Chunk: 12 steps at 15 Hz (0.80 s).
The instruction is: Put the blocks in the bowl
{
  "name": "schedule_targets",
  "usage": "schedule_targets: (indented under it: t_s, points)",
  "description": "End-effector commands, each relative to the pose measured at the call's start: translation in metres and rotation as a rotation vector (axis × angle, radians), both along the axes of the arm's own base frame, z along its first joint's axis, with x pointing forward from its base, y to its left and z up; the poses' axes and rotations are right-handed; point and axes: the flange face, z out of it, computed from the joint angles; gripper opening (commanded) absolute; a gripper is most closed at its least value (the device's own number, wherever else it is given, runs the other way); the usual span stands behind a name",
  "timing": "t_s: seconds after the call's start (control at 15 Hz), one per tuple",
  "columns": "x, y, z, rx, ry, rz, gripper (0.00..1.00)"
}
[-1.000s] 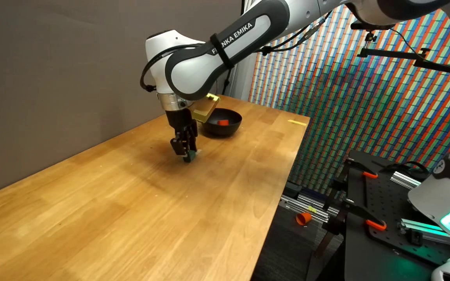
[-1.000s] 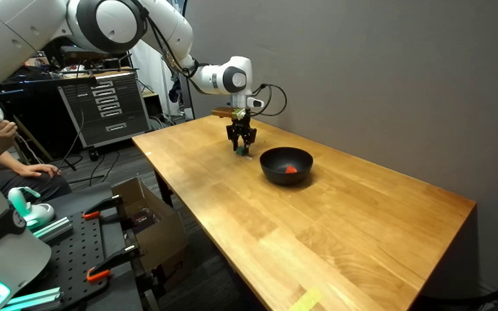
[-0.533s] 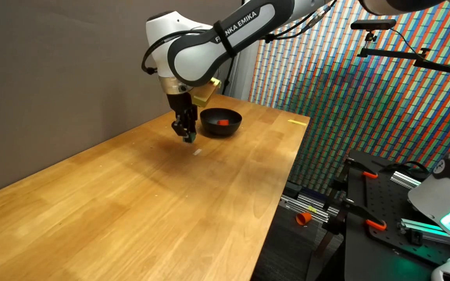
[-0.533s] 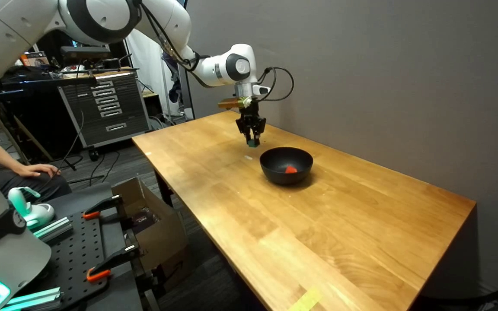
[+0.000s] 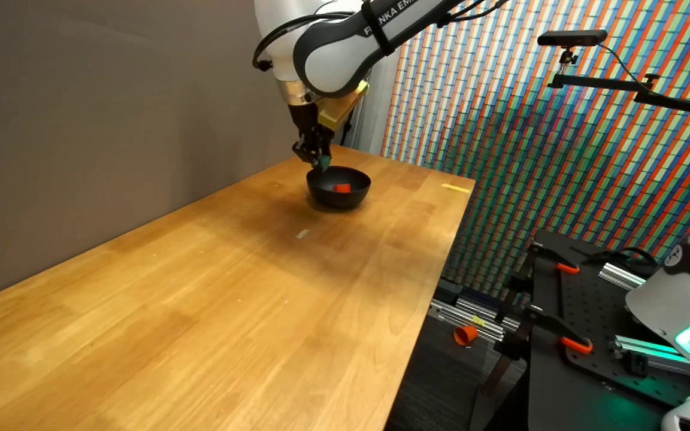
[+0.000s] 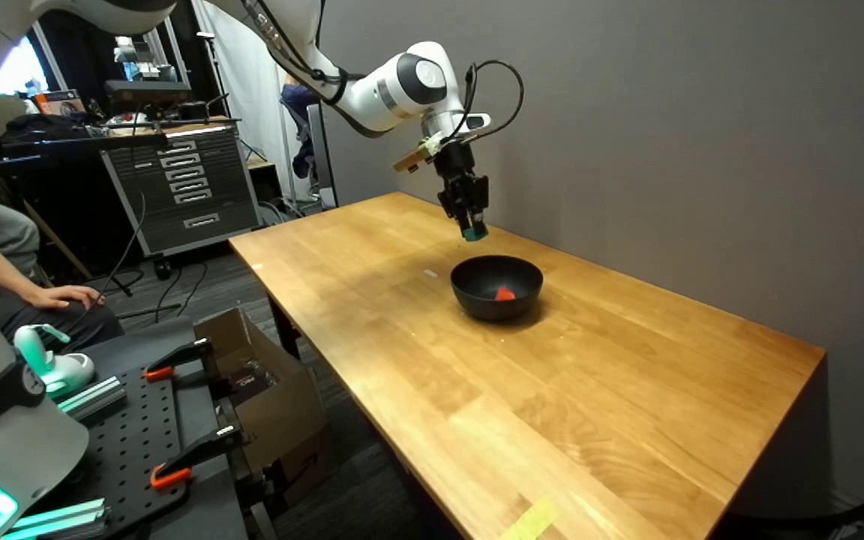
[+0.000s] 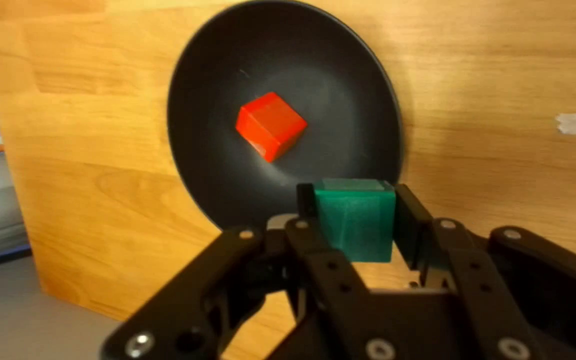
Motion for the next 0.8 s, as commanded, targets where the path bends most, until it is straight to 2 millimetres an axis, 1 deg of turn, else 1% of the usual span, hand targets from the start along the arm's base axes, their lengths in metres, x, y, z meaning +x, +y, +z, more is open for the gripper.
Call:
schedule_targets:
  t_s: [0.0, 0.13, 0.2, 0.33, 0.47, 0.6, 0.73]
  points:
    - [-0.022, -0.025, 0.005, -0.048, -0.021, -0.080, 0.66]
    - [-0.031, -0.029, 0.001, -0.053, -0.006, -0.102, 0.79]
    - [-0.036, -0.027, -0.001, -0.034, 0.005, -0.103, 0.88]
    - [-0.051, -0.015, -0.001, 0.049, 0.042, -0.076, 1.00]
    - [-0.072, 0.004, 0.004, 0.153, 0.075, -0.046, 1.00]
    - [-0.102, 0.026, 0.017, 0.234, 0.110, -0.008, 1.00]
    - [-0.132, 0.042, 0.029, 0.311, 0.163, 0.034, 1.00]
